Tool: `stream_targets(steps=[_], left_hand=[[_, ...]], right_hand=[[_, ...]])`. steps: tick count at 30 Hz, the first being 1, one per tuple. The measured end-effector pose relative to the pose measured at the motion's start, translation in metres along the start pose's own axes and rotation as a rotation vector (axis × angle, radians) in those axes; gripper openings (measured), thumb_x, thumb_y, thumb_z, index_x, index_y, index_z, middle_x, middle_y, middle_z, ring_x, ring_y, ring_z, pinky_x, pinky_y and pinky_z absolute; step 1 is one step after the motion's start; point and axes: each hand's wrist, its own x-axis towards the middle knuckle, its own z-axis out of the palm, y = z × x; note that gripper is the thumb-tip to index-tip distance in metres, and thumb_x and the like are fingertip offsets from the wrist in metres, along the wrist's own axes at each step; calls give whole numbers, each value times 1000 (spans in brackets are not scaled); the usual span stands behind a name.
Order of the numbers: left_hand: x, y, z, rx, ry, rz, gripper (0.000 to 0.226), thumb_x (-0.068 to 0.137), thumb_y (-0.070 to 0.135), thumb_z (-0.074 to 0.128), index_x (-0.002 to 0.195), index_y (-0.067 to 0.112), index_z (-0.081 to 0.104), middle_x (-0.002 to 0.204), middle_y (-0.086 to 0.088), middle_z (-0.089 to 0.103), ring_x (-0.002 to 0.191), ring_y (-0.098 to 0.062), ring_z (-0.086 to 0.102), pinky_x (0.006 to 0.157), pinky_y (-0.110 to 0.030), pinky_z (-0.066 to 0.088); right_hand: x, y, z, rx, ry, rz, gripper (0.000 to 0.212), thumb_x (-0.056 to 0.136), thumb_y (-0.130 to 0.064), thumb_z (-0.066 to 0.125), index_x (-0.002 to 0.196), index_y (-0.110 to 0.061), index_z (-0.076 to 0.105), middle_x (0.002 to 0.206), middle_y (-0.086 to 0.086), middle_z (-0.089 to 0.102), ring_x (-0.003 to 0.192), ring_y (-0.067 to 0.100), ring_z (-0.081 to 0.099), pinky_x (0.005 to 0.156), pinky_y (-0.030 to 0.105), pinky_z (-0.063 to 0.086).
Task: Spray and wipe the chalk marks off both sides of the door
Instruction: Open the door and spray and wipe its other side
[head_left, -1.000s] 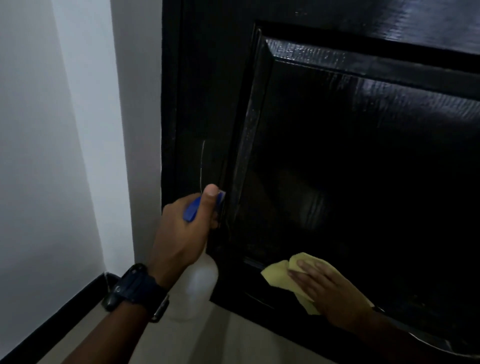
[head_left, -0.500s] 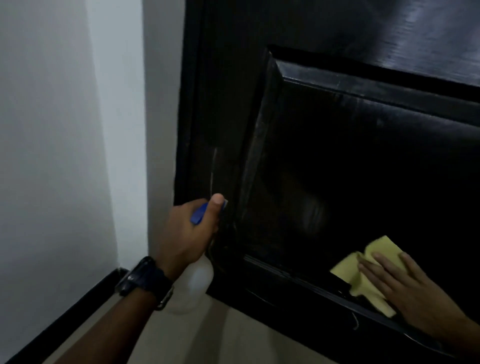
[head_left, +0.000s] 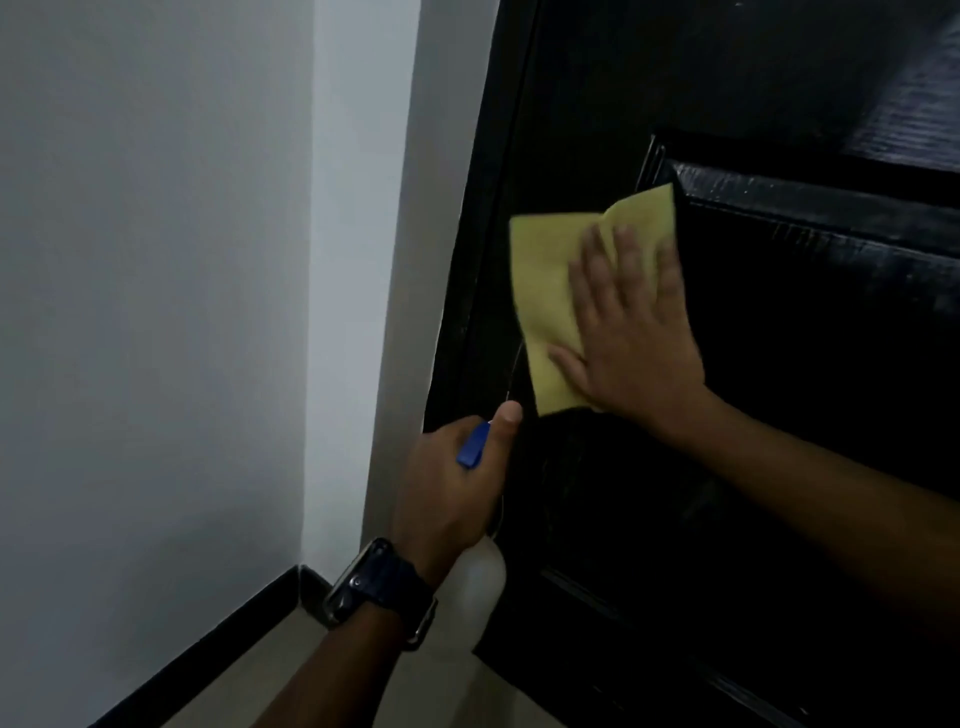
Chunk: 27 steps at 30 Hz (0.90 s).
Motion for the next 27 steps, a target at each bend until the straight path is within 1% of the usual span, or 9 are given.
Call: stream_targets(steps=[3, 5, 10, 13, 15, 18, 21, 25, 27], left_hand=[[1, -5, 0, 25, 2, 18, 91, 89, 86, 28, 62, 2, 49, 57, -13, 54, 56, -31, 57, 57, -57, 44], [-2, -11, -3, 49, 5, 6, 95, 86, 89, 24, 64, 1, 51, 59, -12, 57, 57, -28, 58, 60, -57, 44], [-15, -33, -12, 79, -13, -37, 92, 85, 90, 25, 65, 4, 52, 60, -11, 57, 57, -29, 58, 59, -58, 45], [-23, -53, -23, 67, 9, -69, 93, 84, 90, 28, 65, 3, 55, 57, -11, 56, 54, -28, 56, 56, -55, 45], [-25, -67, -33, 98, 26, -81, 96, 82, 92, 26, 65, 1, 55, 56, -11, 55, 53, -26, 54, 56, -54, 44], [-34, -88, -46, 118, 26, -59, 98, 84, 90, 25, 65, -2, 54, 56, -14, 55, 53, -26, 53, 57, -51, 41], [-52, -110, -56, 118, -24, -51, 98, 87, 87, 26, 65, -3, 56, 58, -17, 56, 55, -28, 55, 59, -50, 40], [-79, -137, -66, 101, -37, -81, 90, 90, 82, 30, 64, 0, 57, 57, -15, 55, 53, -28, 53, 57, -48, 40], [-87, -146, -68, 112, -40, -90, 88, 91, 81, 31, 63, 1, 56, 57, -15, 55, 52, -28, 53, 57, -49, 39]], right_hand=[[-13, -30, 23, -5, -52, -235, 91, 98, -67, 13, 157, 1, -3, 164, 27, -5, 150, 49, -14, 118, 66, 0], [-27, -58, 39, -28, -77, -318, 90, 98, -65, 10, 157, 2, -6, 164, 27, -8, 149, 49, -18, 119, 65, -2], [-66, -127, 82, 27, -137, -428, 82, 102, -56, 15, 158, 1, -3, 164, 27, -10, 147, 50, -23, 120, 63, -4], [-100, -168, 105, -11, -182, -537, 74, 104, -49, 17, 155, 0, -7, 153, 31, -27, 136, 56, -37, 114, 66, -20], [-119, -189, 118, 8, -207, -580, 75, 104, -46, 22, 154, 3, -6, 151, 28, -28, 135, 58, -37, 110, 67, -26], [-146, -218, 135, -22, -236, -666, 83, 104, -49, 25, 153, 9, -10, 159, 27, -19, 141, 55, -31, 111, 66, -25], [-170, -246, 151, -20, -284, -721, 85, 104, -51, 22, 152, 9, -14, 163, 25, -13, 144, 52, -25, 115, 64, -18], [-185, -276, 166, -41, -357, -743, 79, 104, -49, 18, 152, 6, -14, 160, 21, -21, 138, 54, -32, 111, 66, -22], [-190, -286, 170, -69, -355, -761, 74, 106, -44, 18, 153, 4, -12, 161, 18, -19, 135, 53, -35, 109, 65, -24]])
